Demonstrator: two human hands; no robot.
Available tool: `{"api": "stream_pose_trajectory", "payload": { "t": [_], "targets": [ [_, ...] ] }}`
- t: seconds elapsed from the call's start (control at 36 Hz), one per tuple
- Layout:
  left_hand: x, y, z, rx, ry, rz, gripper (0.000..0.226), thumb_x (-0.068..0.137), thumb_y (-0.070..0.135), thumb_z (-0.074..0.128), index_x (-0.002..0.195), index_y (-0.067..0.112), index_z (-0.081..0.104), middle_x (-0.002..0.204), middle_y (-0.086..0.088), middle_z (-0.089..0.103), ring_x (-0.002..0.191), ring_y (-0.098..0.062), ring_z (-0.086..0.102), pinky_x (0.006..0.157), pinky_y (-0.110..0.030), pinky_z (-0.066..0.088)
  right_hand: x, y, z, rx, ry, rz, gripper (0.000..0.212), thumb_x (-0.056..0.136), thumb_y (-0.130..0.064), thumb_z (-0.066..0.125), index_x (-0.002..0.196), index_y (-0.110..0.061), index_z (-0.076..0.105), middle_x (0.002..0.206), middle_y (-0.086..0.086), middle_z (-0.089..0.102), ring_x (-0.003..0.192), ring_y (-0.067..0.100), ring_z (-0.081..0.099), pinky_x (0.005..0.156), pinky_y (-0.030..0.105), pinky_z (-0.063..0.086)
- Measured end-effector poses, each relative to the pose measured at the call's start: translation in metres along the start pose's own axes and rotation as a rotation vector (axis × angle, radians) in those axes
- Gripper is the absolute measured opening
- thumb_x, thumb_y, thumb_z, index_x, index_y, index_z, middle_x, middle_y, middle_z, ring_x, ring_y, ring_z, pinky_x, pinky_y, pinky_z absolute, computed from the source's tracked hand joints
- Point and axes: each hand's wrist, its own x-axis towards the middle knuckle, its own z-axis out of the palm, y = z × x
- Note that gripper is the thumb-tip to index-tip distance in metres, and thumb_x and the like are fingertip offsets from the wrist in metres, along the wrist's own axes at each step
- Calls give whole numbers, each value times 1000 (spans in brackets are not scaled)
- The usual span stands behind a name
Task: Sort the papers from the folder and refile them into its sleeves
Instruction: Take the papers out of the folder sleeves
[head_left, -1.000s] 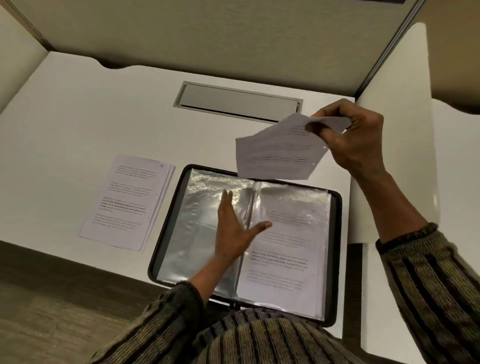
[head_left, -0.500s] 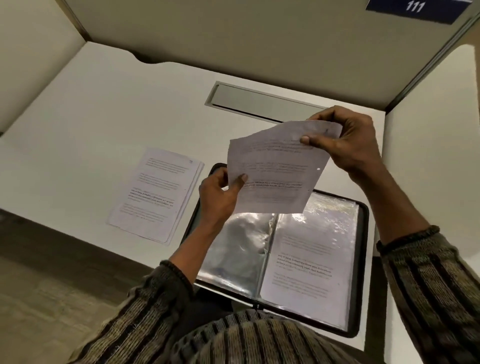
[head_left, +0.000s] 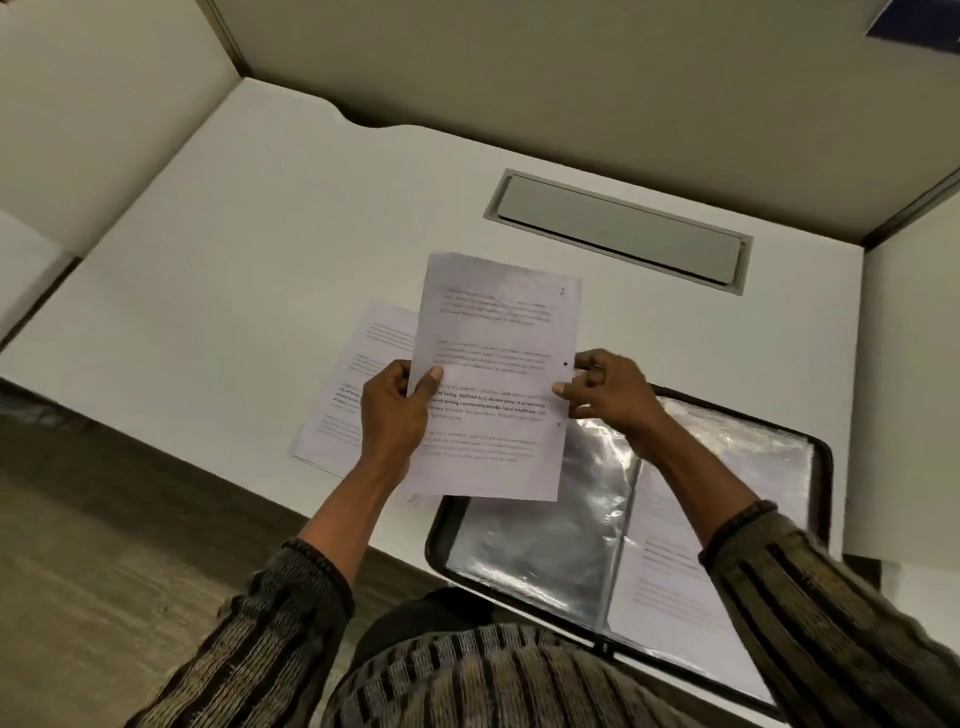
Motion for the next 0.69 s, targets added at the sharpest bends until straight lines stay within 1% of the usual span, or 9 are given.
{"api": "stream_pose_trajectory", "payload": {
  "t": [0.06, 0.14, 0.22, 0.31, 0.39, 0.47, 0.56, 0.61, 0.69],
  "targets": [
    [14, -6, -20, 53, 0, -1, 18, 97, 31, 79, 106, 15, 77, 97, 4, 81, 90, -16, 78, 77, -31, 64, 6, 9, 24, -8, 21, 17, 33, 85, -2, 84, 114, -3, 67, 83, 12, 76, 77, 22, 76, 72, 44, 63],
    [35, -16, -48, 177, -3, 40, 13, 97, 31, 78, 103, 19, 77, 97, 8, 81, 90, -12, 77, 82, -33, 64, 18, 19, 60, -59, 66, 41, 21, 84, -4, 84, 99, -10, 71, 84, 10, 78, 81, 27, 78, 77, 51, 65],
    [55, -23, -71, 302, 4, 49, 9, 98, 31, 77, 101, 23, 76, 96, 8, 80, 86, -10, 77, 82, -37, 65, 31, 26, 95, -135, 102, 44, 19, 82, -11, 87, 93, -18, 72, 81, 3, 78, 78, 26, 78, 78, 53, 65],
    [77, -31, -90, 491, 29, 77, 17, 97, 34, 78, 98, 18, 75, 91, 7, 78, 81, -15, 75, 76, -41, 65, 42, 30, 127, -166, 131, 48, 22, 80, -15, 88, 93, -22, 72, 81, 0, 78, 72, 20, 77, 75, 52, 65],
    [97, -36, -103, 728, 47, 112, 22, 96, 39, 76, 94, 17, 71, 87, 4, 76, 77, -21, 72, 68, -38, 60, 48, 31, 155, -192, 142, 73, 21, 81, -15, 88, 93, -21, 71, 79, -3, 77, 67, 15, 76, 75, 48, 65],
    [112, -38, -109, 903, 28, 106, 23, 97, 41, 73, 88, 20, 65, 81, 5, 70, 74, -23, 68, 62, -33, 51, 51, 34, 178, -296, 174, 78, 20, 83, -22, 86, 92, -25, 68, 87, -5, 74, 77, 16, 73, 78, 44, 63],
    [126, -42, -113, 1005, 5, 92, 25, 97, 40, 73, 86, 20, 62, 81, 4, 68, 75, -27, 67, 65, -35, 52, 53, 37, 194, -358, 205, 93, 20, 88, -27, 80, 100, -26, 64, 93, -7, 70, 87, 17, 69, 82, 42, 60],
    [134, -44, -113, 1061, -5, 91, 25, 96, 40, 72, 87, 19, 62, 85, 0, 70, 77, -30, 68, 67, -37, 53, 54, 39, 200, -377, 215, 115, 21, 90, -29, 77, 103, -28, 61, 94, -10, 68, 89, 15, 67, 82, 39, 58],
    [140, -44, -110, 1157, -50, 97, 27, 97, 41, 71, 88, 17, 61, 87, -4, 71, 77, -32, 67, 67, -36, 51, 56, 44, 205, -444, 217, 125, 21, 93, -32, 74, 106, -30, 58, 96, -12, 67, 89, 13, 65, 79, 34, 55]
  ]
}}
